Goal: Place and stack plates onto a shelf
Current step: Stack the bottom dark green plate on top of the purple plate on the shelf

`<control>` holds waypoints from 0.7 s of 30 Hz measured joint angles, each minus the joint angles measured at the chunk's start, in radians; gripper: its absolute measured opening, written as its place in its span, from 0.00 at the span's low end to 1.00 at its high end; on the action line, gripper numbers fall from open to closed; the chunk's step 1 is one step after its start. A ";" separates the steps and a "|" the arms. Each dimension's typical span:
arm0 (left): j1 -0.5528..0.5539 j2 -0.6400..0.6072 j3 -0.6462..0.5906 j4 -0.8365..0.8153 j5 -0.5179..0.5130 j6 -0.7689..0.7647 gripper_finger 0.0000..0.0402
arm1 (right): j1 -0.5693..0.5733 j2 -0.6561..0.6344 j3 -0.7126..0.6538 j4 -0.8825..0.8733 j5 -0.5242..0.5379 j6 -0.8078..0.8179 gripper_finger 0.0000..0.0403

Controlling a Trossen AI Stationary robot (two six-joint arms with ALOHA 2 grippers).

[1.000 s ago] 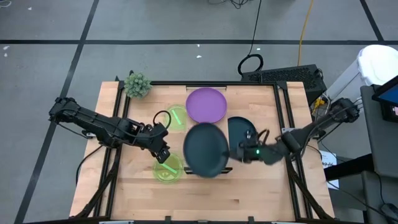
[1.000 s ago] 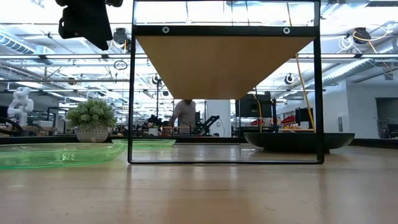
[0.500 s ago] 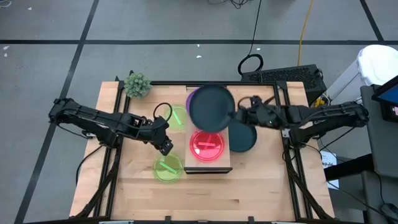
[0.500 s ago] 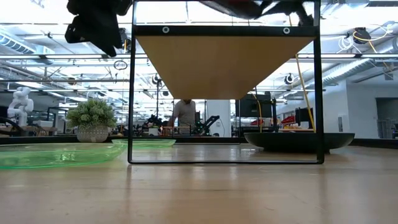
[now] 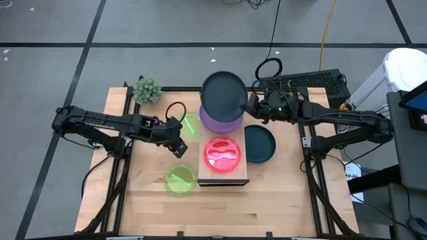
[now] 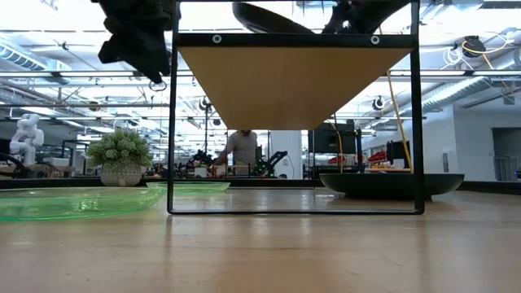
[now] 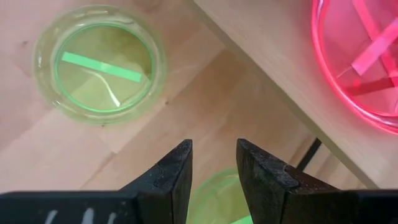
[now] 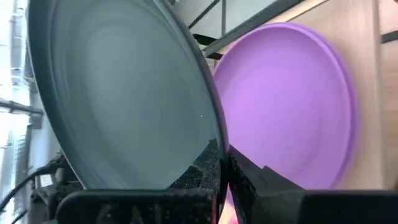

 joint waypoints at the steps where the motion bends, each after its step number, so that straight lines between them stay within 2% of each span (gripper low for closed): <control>1: 0.005 0.000 0.000 -0.003 0.001 0.007 0.32 | -0.012 0.006 0.000 0.012 -0.018 0.000 0.01; 9: 0.013 0.000 0.000 -0.036 0.002 0.023 0.32 | -0.058 0.069 0.000 0.056 -0.120 0.042 0.00; 15: 0.013 0.000 0.000 -0.056 0.003 0.023 0.32 | -0.047 0.103 0.000 0.061 -0.125 0.042 0.00; 21: 0.012 0.000 0.000 -0.057 0.011 0.022 0.32 | -0.047 0.110 0.000 -0.040 -0.124 0.039 0.00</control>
